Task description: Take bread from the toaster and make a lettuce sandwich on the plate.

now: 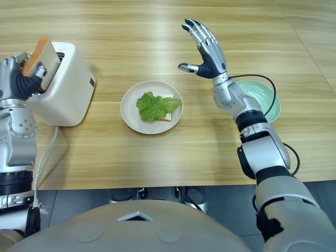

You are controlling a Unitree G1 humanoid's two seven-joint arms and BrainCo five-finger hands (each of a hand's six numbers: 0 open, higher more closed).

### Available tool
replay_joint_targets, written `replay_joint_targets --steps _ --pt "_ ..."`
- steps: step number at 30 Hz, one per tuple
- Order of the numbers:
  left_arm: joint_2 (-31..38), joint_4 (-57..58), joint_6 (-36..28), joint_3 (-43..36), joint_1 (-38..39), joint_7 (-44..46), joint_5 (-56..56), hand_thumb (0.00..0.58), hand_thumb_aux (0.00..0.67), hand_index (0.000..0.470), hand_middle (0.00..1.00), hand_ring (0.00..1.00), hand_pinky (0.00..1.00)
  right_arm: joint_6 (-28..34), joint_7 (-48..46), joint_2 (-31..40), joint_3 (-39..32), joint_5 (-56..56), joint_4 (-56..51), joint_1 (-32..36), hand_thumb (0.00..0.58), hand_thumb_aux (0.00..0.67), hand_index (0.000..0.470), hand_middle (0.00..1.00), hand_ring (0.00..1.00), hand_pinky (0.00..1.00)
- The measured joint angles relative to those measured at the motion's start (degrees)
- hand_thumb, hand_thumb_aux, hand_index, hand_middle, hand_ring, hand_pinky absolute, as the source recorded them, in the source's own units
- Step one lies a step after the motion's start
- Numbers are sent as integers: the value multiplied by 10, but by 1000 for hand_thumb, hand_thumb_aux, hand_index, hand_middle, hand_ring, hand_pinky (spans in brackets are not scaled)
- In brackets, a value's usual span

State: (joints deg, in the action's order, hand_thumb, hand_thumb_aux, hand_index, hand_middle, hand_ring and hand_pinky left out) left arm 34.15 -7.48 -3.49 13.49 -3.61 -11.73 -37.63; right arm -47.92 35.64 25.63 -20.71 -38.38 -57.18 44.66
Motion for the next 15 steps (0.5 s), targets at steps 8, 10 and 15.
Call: replay_joint_targets --steps 8,10,15 --pt "25 -63 -2 15 -14 0 -20 580 670 460 1000 1000 1000 2 3 -6 -1 -3 -5 0 0 0 0 0 0 0" --pt "35 -67 -3 22 -18 2 -24 580 670 460 1000 1000 1000 3 3 -7 -2 -4 -6 0 0 0 0 0 0 0" --pt "34 -109 14 25 -32 34 2 580 670 460 1000 1000 1000 3 5 -7 -1 -3 -7 0 0 0 0 0 0 0"
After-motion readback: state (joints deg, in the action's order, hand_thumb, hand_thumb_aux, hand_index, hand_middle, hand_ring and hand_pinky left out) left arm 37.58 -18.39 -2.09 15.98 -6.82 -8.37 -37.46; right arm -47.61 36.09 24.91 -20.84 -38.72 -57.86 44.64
